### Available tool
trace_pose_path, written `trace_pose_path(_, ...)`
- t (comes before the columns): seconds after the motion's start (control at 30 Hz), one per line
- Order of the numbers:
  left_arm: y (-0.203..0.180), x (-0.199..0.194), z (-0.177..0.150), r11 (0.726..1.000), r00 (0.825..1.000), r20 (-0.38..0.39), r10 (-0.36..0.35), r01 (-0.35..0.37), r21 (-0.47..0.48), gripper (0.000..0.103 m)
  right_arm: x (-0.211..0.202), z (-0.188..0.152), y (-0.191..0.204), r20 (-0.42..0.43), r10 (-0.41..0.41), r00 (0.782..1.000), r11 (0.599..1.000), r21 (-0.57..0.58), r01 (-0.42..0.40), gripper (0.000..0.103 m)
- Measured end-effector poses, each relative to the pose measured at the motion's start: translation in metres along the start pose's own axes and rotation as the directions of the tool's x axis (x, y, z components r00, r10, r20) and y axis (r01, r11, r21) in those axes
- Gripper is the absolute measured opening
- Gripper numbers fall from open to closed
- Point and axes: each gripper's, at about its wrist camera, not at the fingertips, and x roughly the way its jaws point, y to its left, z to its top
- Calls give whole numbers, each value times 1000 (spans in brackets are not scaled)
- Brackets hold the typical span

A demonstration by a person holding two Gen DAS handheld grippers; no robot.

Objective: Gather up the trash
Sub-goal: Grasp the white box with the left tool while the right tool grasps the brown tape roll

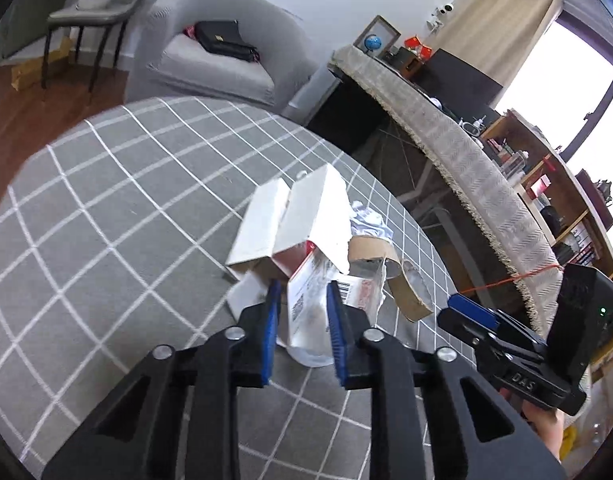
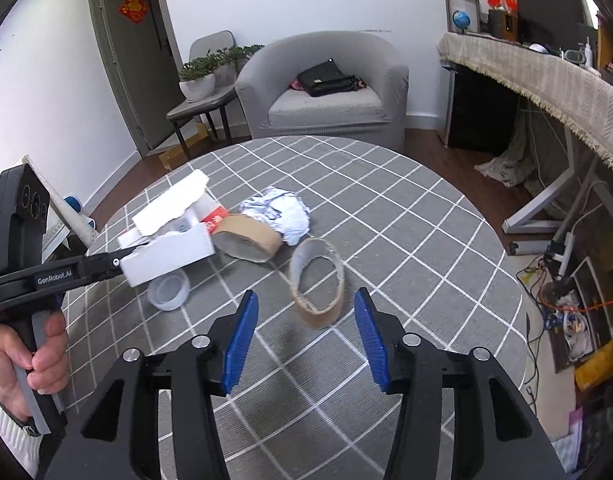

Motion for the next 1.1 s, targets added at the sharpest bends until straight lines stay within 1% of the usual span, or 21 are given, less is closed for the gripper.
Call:
trace_pose_path(0.03,0,2,0,1000,1000,-9,-12,12,-3,14,2,1,0,-5,4,1000,1000,0,-4,57)
trace_pose_path(0.13,1,6,1,1000,1000,-16,-22,22,-7,11,8,2,1,-20,4,1000,1000,-5,-4,61)
trace_pose_path(0.3,-1,7,2,999,999,-33,-32,32,-9,5,21,1,2,-50,-24,998,1000,-7,24,61)
trace_pose_path(0.47,-7,0,-1,999,999,-37,-27,28,16,2,24,4,7,-41,-41,998,999,-10,40,61)
trace_pose_path(0.6,-5,-6,-2,999,999,-40,-37,38,17,2,30,10,10,-36,-49,998,999,-1,49,60)
trace_pose_path(0.7,-3,-12,-2,999,998,-43,-43,44,15,2,36,13,12,-52,-68,996,998,9,68,54)
trace_pose_path(0.77,-2,-17,-2,999,998,-42,-38,39,21,2,40,12,14,-63,-80,995,997,11,81,46)
trace_pose_path(0.83,0,-19,-2,999,998,-46,-34,35,21,2,42,13,15,-64,-93,994,995,15,94,43)
trace_pose_path(0.87,0,-20,-2,999,998,-48,-32,33,20,2,42,13,15,-65,-98,993,995,15,99,37)
trace_pose_path(0.9,1,-21,-3,999,998,-49,-29,30,21,2,42,13,16,-64,-103,993,994,13,104,36)
trace_pose_path(1.1,4,-28,-6,1000,999,-50,-20,21,15,2,39,9,22,-63,-110,992,994,20,111,35)
